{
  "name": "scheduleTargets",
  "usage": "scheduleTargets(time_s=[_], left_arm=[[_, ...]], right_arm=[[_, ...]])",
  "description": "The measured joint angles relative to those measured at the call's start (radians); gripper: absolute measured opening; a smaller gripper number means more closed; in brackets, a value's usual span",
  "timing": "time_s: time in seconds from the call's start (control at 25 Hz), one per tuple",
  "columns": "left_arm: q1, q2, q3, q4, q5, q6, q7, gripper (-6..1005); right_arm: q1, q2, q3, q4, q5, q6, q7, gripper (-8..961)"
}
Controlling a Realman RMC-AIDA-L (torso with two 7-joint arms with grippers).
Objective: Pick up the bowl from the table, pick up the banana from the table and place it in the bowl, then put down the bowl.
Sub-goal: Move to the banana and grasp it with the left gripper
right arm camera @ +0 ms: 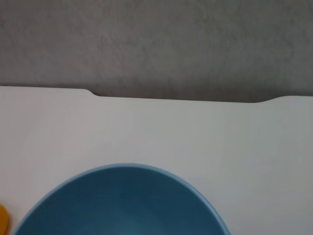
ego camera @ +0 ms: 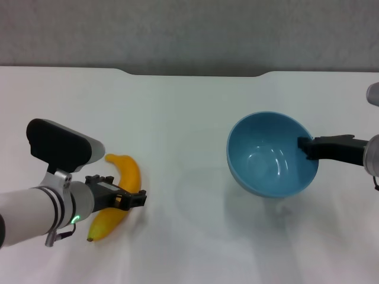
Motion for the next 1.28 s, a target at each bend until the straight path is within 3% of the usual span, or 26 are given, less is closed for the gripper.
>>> scheduleTargets(time_s=[1.0, 1.28], left_arm=[[-0.015, 0.006, -0.013, 0.064, -0.003, -0.002, -0.013, 874], [-0.032, 0.005, -0.018, 0.090, -0.002, -0.006, -0.015, 793]], right_arm=[[-0.005, 0.000, -0.008, -0.001, 0.030, -0.009, -0.014, 31], [-0.005, -0.001, -0.012, 0.002, 0.046, -0.014, -0.022, 31]])
